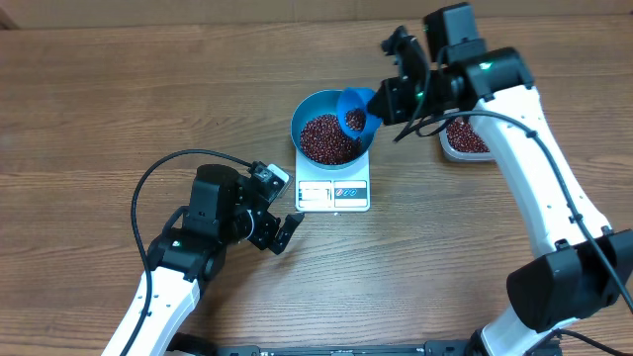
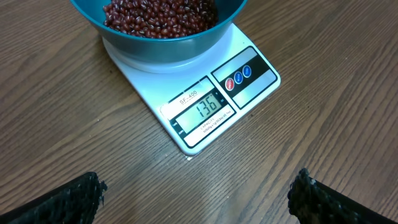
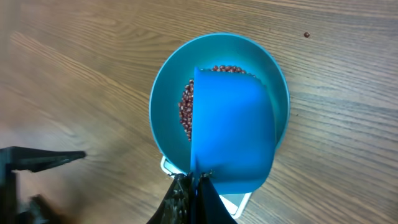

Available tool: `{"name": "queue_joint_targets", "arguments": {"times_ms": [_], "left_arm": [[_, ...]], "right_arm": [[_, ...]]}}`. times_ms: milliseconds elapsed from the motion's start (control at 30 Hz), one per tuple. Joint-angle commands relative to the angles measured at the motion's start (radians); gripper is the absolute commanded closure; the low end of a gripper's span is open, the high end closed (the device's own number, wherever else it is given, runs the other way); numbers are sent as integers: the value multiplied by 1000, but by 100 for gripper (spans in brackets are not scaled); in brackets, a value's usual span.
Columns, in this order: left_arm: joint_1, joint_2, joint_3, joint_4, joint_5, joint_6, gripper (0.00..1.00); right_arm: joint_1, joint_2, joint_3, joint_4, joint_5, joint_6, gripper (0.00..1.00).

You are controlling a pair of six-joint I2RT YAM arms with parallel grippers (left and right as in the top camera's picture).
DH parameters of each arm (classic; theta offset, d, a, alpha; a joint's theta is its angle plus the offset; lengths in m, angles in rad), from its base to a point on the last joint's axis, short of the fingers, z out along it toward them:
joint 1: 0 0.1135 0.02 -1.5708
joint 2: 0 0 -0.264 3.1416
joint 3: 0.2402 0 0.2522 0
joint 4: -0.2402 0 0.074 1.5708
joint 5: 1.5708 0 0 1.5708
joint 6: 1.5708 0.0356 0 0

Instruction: Scoop item into bowl and weigh 150g on scale

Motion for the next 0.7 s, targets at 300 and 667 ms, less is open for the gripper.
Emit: {"name": "queue_joint_targets", "arguments": {"times_ms": [300,667], "left_arm": [[6,5,-6,1,-3,-18,0],[6,5,-6,1,-3,-18,1]], "right_arm": [[199,-33,29,81,400,19,96],[276,-33,29,107,527,-42,96]]}}
